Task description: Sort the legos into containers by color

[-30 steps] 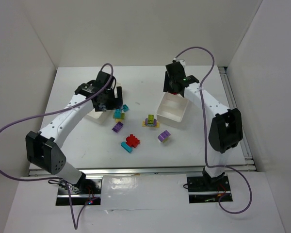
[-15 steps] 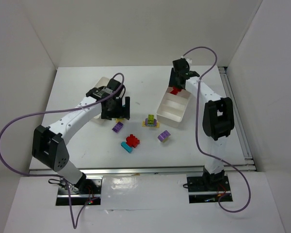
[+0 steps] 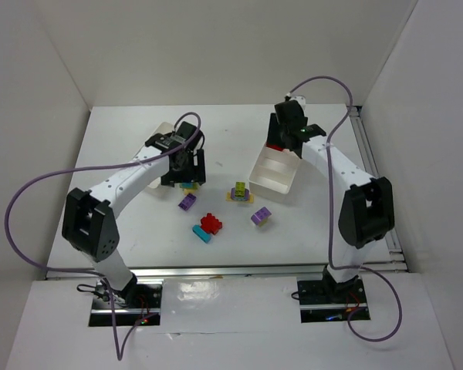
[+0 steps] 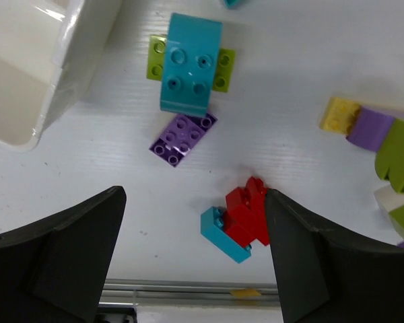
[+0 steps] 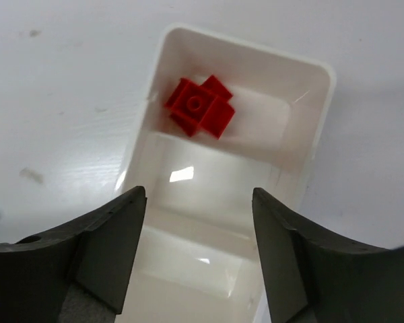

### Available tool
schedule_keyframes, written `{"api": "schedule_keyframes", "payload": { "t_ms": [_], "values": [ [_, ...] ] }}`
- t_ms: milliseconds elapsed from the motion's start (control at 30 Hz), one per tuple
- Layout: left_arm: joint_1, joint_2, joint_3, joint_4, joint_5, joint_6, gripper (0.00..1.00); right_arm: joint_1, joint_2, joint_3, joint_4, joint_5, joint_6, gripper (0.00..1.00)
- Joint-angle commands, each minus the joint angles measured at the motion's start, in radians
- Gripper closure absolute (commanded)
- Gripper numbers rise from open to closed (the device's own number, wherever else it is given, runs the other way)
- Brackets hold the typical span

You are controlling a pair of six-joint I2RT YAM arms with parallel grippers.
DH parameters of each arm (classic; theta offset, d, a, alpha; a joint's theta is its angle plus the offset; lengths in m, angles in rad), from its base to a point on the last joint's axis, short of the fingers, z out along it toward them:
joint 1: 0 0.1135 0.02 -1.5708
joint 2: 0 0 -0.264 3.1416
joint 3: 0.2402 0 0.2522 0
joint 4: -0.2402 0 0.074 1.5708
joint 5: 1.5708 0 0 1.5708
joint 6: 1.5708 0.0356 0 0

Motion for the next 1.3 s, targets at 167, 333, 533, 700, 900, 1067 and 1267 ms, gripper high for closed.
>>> {"api": "schedule_keyframes", "payload": {
  "t_ms": [167, 333, 533, 700, 900, 1067, 1267],
  "values": [
    [0.039, 0.160, 0.126, 0.029, -0.080, -0.060, 0.11, 0.089, -0.138, -0.064, 0.005, -0.009, 0.000, 0.26],
    [0.059, 0.263, 0.183, 0.039, -0.068, -0.037, 0.21, 0.098, -0.128, -0.041, -0.018, 0.019, 0.000, 0.26],
    [0.068, 0.298, 0.183, 0.060, -0.057, -0.019, 0.29, 0.098, -0.118, -0.021, -0.027, 0.037, 0.000, 0.26],
    [0.068, 0.309, 0.163, 0.060, -0.048, -0.019, 0.32, 0.107, -0.118, -0.012, -0.027, 0.037, 0.000, 0.26],
    [0.068, 0.265, 0.214, 0.094, 0.046, 0.053, 0.64, 0.107, -0.118, -0.012, -0.036, 0.003, 0.000, 0.26],
    [0.087, 0.171, 0.229, 0.175, 0.218, 0.176, 1.00, 0.024, -0.118, 0.009, -0.009, -0.392, -0.018, 0.23],
    [0.169, 0.116, 0.301, 0.184, 0.477, 0.279, 1.00, 0.024, -0.109, 0.043, -0.007, -0.728, -0.050, 0.22]
  ]
}}
